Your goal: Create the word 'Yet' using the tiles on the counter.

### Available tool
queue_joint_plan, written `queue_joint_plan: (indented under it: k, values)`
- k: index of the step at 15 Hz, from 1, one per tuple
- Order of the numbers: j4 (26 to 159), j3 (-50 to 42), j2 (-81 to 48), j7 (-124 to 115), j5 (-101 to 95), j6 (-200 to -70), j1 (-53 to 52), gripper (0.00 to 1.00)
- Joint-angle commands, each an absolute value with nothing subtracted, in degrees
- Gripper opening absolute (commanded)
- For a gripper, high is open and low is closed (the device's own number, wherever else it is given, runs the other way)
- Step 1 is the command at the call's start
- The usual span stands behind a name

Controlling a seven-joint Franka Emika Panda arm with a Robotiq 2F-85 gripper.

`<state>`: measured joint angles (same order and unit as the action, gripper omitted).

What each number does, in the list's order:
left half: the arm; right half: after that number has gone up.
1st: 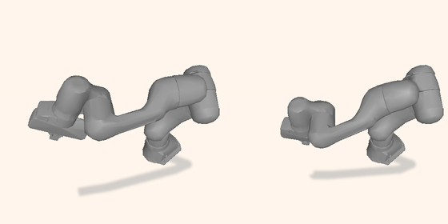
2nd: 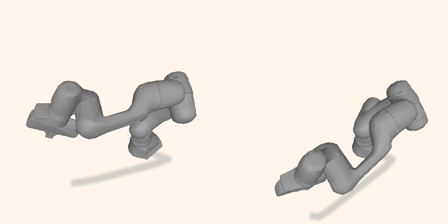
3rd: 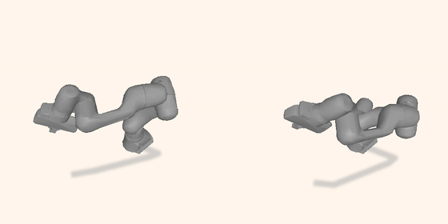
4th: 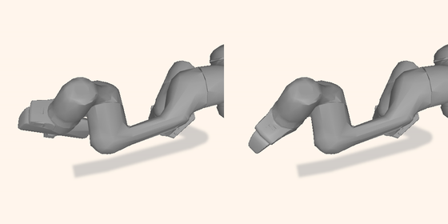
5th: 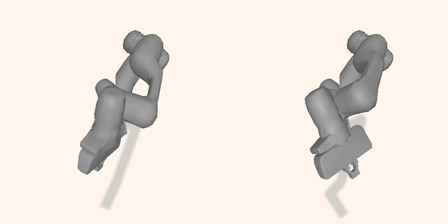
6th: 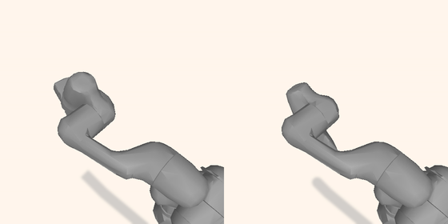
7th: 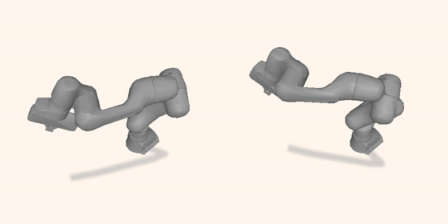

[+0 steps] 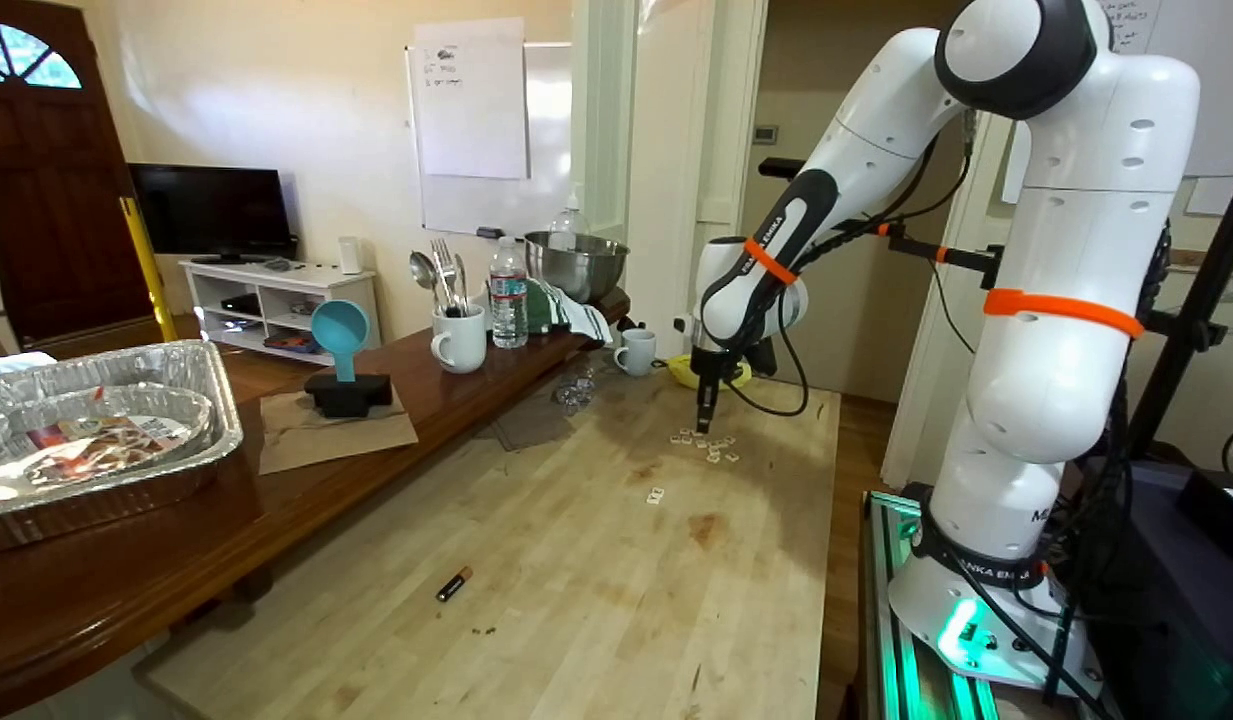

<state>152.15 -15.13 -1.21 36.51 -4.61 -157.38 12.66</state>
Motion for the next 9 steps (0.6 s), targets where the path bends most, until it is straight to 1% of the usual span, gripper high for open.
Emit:
queue_joint_plan:
  k: [1, 9]
  values:
    - [150.63, -14.73, -4.85, 38.83, -4.32, -160.14, 13.99, 0.0]
    - [150.53, -13.78, -6.75, 40.3, -4.19, -159.7, 15.11, 0.0]
